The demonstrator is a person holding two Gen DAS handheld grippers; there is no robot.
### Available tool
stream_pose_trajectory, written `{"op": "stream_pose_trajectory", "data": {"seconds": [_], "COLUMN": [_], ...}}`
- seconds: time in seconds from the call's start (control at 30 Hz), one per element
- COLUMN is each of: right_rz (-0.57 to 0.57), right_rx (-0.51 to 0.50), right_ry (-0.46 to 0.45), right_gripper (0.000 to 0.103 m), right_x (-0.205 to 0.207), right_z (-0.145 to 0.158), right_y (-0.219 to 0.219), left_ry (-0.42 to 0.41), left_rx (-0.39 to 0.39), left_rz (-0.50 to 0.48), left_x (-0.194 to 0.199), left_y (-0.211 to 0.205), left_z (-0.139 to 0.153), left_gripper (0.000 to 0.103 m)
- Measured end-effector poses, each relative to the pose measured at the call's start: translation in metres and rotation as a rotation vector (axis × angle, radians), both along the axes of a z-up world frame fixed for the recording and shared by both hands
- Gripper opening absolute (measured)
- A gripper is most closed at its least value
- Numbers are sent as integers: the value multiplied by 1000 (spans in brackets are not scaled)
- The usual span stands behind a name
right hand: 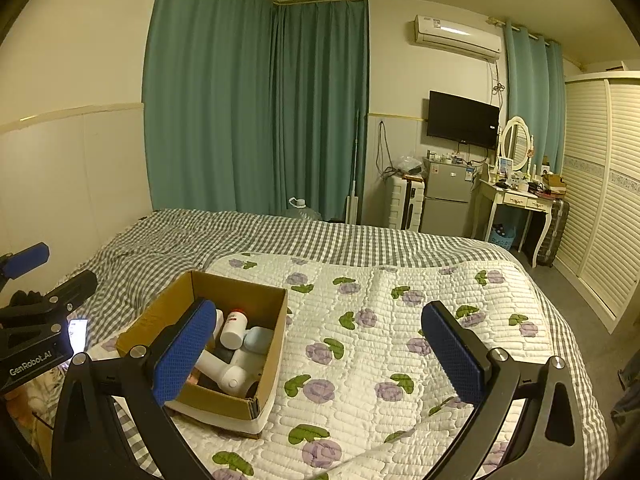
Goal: Organize rigid objects
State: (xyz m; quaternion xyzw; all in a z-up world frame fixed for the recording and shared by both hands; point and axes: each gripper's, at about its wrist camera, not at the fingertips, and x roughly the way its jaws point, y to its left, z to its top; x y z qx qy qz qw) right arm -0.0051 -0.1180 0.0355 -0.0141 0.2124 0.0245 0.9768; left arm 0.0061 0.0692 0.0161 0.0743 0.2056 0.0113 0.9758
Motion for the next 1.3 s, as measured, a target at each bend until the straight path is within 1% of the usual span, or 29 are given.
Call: {"op": "stream_pose_trajectory", "data": {"seconds": [0.3,1.13,1.3], "right_rz": [1,1,0], "right_rx": [2,-1,-2], "right_ry": [1,16,16], "right_gripper": [103,103,103], "right_x": [0,1,1], "right_z": [-1,-7,-7], "right_y": [0,4,4], "left_ry": [1,11,35], "left_rx": [12,3,3], "left_rz": [-12,-8,-22], "left_x": [0,0,1], "left_y": [-4,-1,0], "left_z": [1,-2,-7], "left_gripper": [85,85,85]}}
